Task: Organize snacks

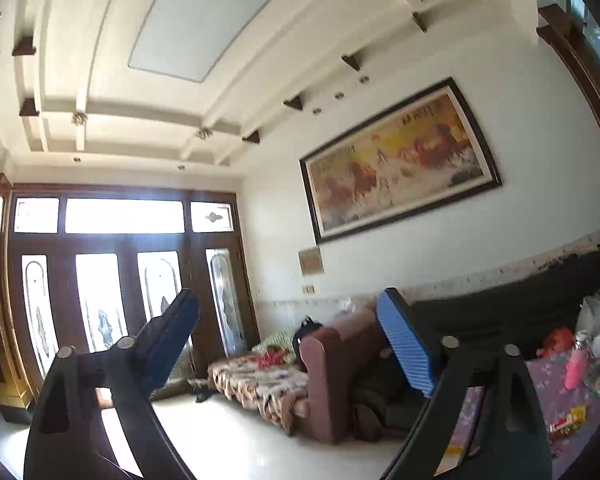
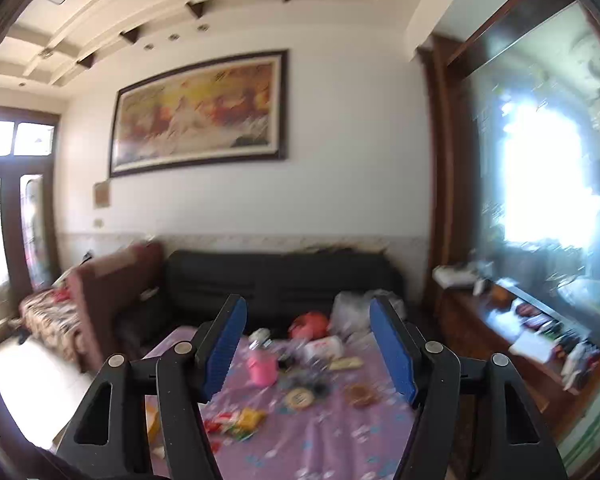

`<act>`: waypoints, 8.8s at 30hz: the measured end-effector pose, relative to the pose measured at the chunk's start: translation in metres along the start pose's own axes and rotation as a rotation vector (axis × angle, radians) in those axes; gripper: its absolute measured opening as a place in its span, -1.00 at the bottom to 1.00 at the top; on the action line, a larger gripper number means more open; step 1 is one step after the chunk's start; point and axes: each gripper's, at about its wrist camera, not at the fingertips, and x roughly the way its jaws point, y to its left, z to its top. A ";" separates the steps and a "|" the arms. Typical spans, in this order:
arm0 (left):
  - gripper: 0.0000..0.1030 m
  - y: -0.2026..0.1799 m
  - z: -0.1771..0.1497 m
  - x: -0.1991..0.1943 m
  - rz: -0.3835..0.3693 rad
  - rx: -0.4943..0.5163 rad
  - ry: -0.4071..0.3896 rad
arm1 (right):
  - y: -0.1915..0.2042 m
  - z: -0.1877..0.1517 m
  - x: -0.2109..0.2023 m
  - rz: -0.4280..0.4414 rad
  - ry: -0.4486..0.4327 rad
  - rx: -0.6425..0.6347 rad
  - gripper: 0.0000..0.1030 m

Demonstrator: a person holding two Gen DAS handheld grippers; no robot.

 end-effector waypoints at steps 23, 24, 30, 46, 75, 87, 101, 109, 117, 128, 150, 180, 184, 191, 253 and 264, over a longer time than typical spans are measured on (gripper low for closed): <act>1.00 -0.241 -0.177 -0.021 -0.953 -0.266 0.498 | 0.021 -0.189 0.175 0.109 0.437 0.023 0.53; 1.00 -0.249 -0.195 -0.020 -0.974 -0.278 0.543 | 0.027 -0.208 0.188 0.134 0.473 0.028 0.53; 1.00 -0.267 -0.286 -0.012 -0.880 -0.210 0.649 | 0.099 -0.335 0.266 0.315 0.698 -0.013 0.44; 1.00 -0.255 -0.363 0.012 -0.817 -0.219 0.784 | 0.321 -0.419 0.357 0.574 0.906 -0.193 0.03; 1.00 -0.275 -0.360 -0.007 -0.979 -0.180 0.794 | 0.267 -0.441 0.354 0.527 0.818 -0.348 0.03; 1.00 -0.274 -0.321 -0.041 -1.004 -0.163 0.761 | 0.180 -0.444 0.288 0.344 0.896 -0.184 -0.97; 1.00 -0.257 -0.260 -0.103 -1.016 -0.166 0.655 | 0.116 -0.432 0.196 0.318 0.852 -0.133 -0.97; 1.00 -0.254 -0.252 -0.113 -1.027 -0.176 0.636 | 0.100 -0.424 0.179 0.311 0.817 -0.111 -0.95; 1.00 -0.256 -0.260 -0.108 -1.020 -0.173 0.642 | 0.097 -0.430 0.189 0.324 0.841 -0.077 -0.95; 1.00 -0.268 -0.289 -0.081 -0.999 -0.148 0.676 | 0.096 -0.434 0.223 0.361 0.867 0.015 -0.82; 0.99 -0.318 -0.352 -0.051 -1.039 -0.027 0.808 | 0.144 -0.443 0.262 0.572 0.893 0.159 -0.26; -0.04 -0.435 -0.374 -0.057 -1.466 0.452 0.891 | 0.119 -0.457 0.282 0.537 0.877 0.259 -0.44; 0.04 -0.432 -0.377 -0.043 -1.410 0.459 0.877 | 0.120 -0.458 0.282 0.536 0.874 0.259 -0.42; 0.24 -0.440 -0.401 -0.029 -1.431 0.552 0.924 | 0.121 -0.458 0.282 0.538 0.872 0.259 -0.41; -0.53 -0.202 -0.421 0.027 -0.757 -0.169 1.036 | 0.350 -0.393 0.215 0.900 0.845 0.051 -0.49; -0.10 -0.188 -0.413 0.024 -0.739 -0.210 1.016 | 0.408 -0.420 0.212 0.849 0.875 -0.101 -0.41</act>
